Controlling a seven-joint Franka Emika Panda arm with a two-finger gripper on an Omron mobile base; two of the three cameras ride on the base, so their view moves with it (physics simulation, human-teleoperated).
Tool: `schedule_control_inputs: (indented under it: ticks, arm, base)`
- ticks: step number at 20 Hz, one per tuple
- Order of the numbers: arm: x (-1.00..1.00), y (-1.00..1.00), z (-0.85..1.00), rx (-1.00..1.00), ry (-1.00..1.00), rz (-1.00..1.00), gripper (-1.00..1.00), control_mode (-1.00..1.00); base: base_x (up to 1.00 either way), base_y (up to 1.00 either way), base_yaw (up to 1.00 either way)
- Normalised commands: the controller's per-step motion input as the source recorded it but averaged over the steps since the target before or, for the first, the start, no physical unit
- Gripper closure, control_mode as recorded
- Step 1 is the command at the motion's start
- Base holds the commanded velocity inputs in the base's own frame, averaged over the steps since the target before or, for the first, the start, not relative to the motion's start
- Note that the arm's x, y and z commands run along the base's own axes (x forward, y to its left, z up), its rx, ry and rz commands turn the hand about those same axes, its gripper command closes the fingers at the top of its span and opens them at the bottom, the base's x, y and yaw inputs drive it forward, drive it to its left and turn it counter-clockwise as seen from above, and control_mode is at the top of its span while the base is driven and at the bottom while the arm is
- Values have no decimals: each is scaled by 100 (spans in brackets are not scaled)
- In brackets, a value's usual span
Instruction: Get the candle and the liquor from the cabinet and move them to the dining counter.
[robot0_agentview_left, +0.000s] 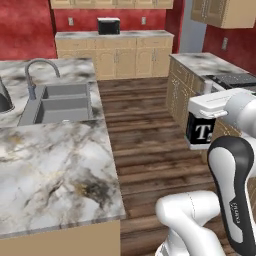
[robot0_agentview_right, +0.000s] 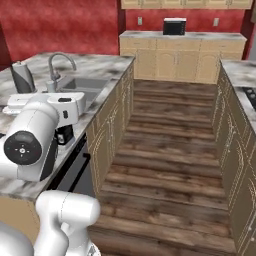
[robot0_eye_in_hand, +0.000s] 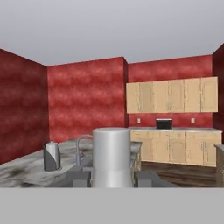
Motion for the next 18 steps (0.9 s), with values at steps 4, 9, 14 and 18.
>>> schedule_control_inputs:
  ticks: [4, 9, 14, 18]
  arm:
    - [0, 0, 0, 0, 0, 0, 100, 100]
    - [0, 0, 0, 0, 0, 0, 100, 100]
    - [0, 0, 0, 0, 0, 0, 100, 100]
    - [0, 0, 0, 0, 0, 0, 100, 100]
  base:
    - [-87, 41, 38]
    - [-86, 69, 30]
    - [-89, 73, 24]
    - [-93, 79, 11]
